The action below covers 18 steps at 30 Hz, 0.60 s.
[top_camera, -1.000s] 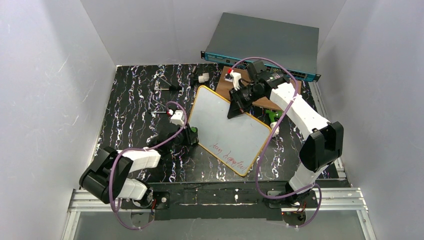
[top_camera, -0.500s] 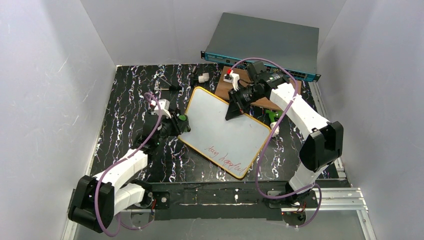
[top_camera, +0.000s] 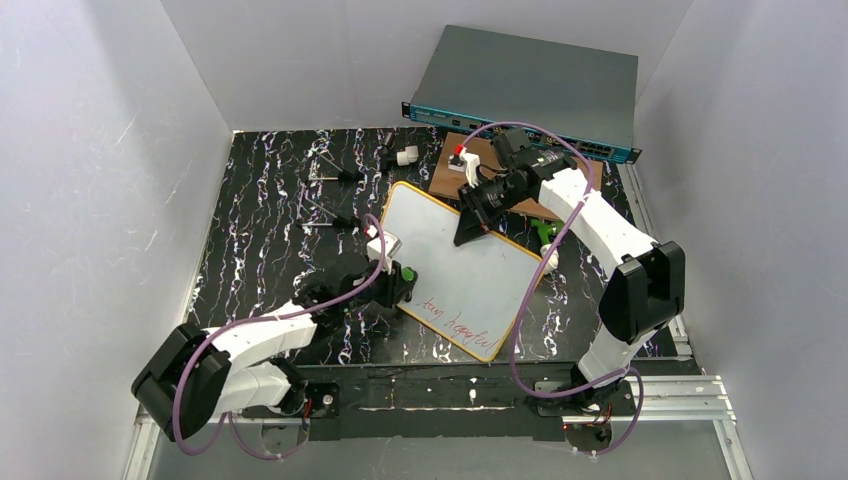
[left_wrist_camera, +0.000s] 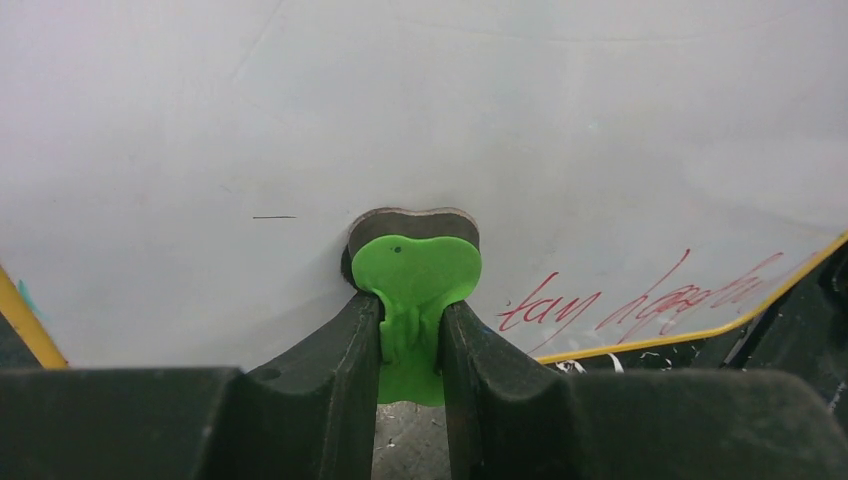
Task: Erase the whiteboard
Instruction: Erase the whiteboard at the center of the board.
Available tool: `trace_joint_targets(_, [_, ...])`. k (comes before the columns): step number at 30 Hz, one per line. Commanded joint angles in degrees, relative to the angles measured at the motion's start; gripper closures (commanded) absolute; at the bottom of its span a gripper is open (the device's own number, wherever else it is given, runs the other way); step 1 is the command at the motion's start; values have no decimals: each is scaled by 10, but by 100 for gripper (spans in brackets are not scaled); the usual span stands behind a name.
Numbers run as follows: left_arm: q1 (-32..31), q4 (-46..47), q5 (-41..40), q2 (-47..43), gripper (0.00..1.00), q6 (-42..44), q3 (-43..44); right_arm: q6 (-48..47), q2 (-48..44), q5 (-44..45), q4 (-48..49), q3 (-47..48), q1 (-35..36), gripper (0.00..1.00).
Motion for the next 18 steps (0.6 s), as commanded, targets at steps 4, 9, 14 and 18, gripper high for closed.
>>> trace_joint_targets(4, [-74,71,-83,-2,100,7,-40,-8,-22,-61,20,-3,0,99])
trace_joint_targets(9, [-112,89,-118,1,100,29,-63,-3,-19,-56,26,-2,-6,99])
trace_joint_targets(14, [-132,111,-109,42,100,52,-57,1,-21,-54,30,0,-13,99])
trace_joint_targets(18, [-159,127,-120,104,100,63,-28,2,-21,-56,31,1,-16,99])
